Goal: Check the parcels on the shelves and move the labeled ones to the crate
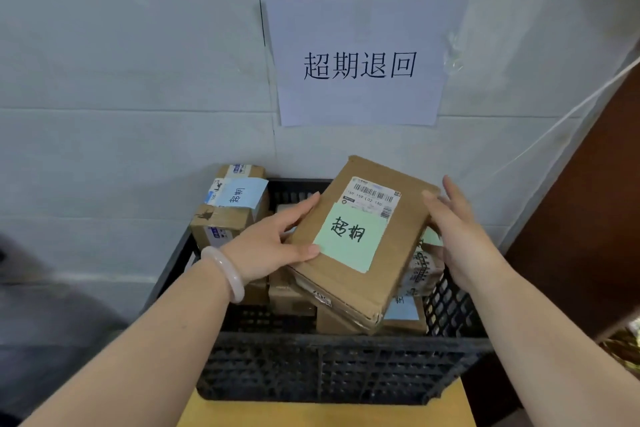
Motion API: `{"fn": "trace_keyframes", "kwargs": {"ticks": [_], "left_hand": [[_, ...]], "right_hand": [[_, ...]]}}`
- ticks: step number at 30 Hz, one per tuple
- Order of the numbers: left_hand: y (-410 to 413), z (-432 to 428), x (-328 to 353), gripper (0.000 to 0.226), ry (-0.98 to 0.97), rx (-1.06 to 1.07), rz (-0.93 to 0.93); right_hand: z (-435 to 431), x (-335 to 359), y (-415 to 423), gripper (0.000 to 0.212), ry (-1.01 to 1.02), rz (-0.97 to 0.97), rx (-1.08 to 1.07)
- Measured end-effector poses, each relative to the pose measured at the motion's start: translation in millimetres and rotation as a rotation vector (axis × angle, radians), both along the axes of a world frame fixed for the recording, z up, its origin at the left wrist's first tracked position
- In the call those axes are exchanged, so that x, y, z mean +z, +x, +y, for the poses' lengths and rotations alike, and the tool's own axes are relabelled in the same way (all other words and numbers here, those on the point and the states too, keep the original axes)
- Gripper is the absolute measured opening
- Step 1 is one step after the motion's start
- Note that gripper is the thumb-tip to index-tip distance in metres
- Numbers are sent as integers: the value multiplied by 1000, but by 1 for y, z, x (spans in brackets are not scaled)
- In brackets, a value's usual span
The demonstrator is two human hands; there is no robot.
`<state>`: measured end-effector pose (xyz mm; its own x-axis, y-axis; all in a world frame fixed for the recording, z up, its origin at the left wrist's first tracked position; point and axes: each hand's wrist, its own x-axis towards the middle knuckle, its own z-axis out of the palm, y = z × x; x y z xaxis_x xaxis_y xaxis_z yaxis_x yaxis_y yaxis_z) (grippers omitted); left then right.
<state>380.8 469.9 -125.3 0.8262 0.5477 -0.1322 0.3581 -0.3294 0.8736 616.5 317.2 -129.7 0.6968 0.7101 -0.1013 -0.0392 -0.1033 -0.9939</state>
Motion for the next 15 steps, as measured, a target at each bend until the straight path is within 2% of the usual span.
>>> {"fn": "trace_keyframes", "kwargs": {"ticks": [2,4,7,9,12,14,15], "left_hand": [[2,3,2,79,8,-17,12],[5,3,2,78,-8,35,-51],[9,-6,-4,73,-67,331,-255],[9,-16,-12,83,-87,513,-306],[8,-30,-25,108,-153,462,-298],[7,-32,-28,106,-231,409,-306],[6,-32,-27,102,-256,406,-300]], "right_hand": [[5,0,5,54,5,9,28],[6,-5,8,41,-2,-7,-12],[2,-13,6,46,-8,66,-101],[-2,-19,1,53,-11,119,-155],[-9,-23,-13,60,2,218,-196],[-16,-20,-22,64,-48,197,-165],[-20,-17,-26,67,-109,121,-135]]}}
